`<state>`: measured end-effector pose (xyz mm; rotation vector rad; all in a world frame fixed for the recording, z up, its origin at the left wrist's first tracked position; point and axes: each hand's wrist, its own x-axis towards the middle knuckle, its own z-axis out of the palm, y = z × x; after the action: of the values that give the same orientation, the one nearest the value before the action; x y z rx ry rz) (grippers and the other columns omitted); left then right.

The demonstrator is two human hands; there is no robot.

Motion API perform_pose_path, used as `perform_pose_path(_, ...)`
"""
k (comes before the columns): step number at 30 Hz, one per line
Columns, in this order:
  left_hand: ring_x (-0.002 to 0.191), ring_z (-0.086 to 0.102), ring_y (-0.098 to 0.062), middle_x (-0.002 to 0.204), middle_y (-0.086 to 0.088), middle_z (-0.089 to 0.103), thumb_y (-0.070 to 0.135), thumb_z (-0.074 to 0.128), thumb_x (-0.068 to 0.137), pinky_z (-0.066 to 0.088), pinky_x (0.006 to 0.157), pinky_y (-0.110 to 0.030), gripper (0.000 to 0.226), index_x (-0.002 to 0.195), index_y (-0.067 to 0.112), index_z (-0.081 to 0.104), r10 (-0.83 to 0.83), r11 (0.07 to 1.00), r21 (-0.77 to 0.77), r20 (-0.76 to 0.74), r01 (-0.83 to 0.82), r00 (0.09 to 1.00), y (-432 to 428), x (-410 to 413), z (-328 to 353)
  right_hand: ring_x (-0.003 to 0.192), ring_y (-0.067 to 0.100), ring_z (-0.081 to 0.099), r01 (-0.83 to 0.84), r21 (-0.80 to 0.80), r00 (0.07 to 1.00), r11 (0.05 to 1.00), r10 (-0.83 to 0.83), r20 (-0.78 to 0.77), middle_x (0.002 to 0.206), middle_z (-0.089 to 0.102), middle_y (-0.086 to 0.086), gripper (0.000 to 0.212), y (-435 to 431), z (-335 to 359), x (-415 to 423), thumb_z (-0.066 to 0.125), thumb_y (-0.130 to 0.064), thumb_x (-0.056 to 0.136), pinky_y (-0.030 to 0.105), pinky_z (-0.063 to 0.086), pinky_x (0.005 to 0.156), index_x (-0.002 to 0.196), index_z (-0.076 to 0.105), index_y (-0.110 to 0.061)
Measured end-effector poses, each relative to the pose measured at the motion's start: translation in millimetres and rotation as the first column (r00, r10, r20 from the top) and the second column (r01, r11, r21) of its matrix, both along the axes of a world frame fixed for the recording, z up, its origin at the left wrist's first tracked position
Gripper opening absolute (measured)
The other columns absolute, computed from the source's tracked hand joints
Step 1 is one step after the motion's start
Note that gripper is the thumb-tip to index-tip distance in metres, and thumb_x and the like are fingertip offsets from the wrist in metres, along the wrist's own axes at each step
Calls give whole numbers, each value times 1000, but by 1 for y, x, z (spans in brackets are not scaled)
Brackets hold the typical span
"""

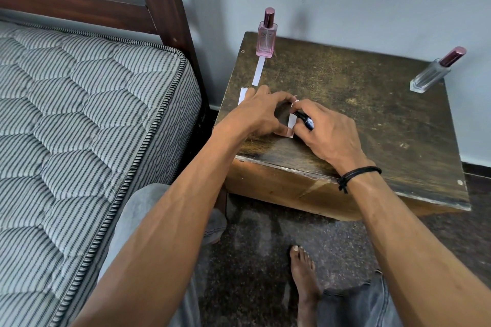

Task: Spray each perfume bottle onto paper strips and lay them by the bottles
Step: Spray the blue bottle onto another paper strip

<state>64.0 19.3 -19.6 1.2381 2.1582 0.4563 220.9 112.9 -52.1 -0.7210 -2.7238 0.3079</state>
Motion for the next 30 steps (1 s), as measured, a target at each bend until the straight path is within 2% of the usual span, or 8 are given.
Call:
perform_pose_path(5,136,24,-24,127,1,37,45,83,76,32,111,-45,81,145,44,41,2,1000,1,-5,-2,1000,0,0,-1,83,31,68,3,-22,1000,1000,-3,18,117,74,-7,22,0,0,0,58,-33,99,32,36,57,121,61,-29)
perform_pose_path(7,135,24,-25,121,3,35,45,82,76,32,111,-45,81,145,44,41,2,1000,0,-4,-2,1000,1,0,0,85,31,68,10,-47,1000,999,-10,0,119,73,-7,25,0,1,-1,59,-31,98,34,42,58,123,62,-30)
perform_pose_path(10,136,24,-26,131,-2,38,45,82,77,31,111,-45,81,146,43,39,-2,1000,-12,-17,2,1000,1,0,1,85,29,68,36,-155,996,987,-48,-72,118,73,-8,29,0,2,0,59,-29,96,41,54,67,125,62,-35)
perform_pose_path(13,136,25,-26,134,-3,38,45,82,77,31,111,-46,81,145,44,40,-1,1000,-16,-26,1,1000,1,0,0,76,22,64,68,-272,985,960,-108,-133,94,72,-6,28,3,3,0,57,-28,96,38,52,68,122,62,-38)
perform_pose_path(15,135,25,-25,133,-2,39,47,82,76,32,111,-47,80,145,44,40,0,1000,-16,-25,0,1000,1,0,0,65,13,57,76,-332,979,940,-133,-153,74,63,-8,27,4,4,0,55,-26,96,32,42,62,118,65,-38)
perform_pose_path(18,135,26,-25,128,-1,38,47,82,76,32,112,-46,81,146,44,40,-5,1000,-16,-21,4,1000,0,-1,0,59,5,51,98,-400,967,911,-183,-180,62,52,-13,28,6,6,0,54,-22,95,28,34,57,114,68,-37)
perform_pose_path(24,134,26,-25,115,4,31,47,82,76,34,111,-46,82,146,43,40,-10,1000,-16,-9,10,1000,0,-2,1,63,11,54,17,-309,990,951,-58,-126,69,56,-14,32,-3,9,5,52,-28,91,31,43,63,117,69,-36)
perform_pose_path(30,134,26,-25,115,4,31,46,82,77,34,109,-45,82,147,42,40,-12,1000,-8,2,12,1000,-1,-3,0,83,23,67,13,-240,993,971,-41,-110,96,71,-9,30,-10,10,6,59,-20,93,37,54,73,119,71,-30)
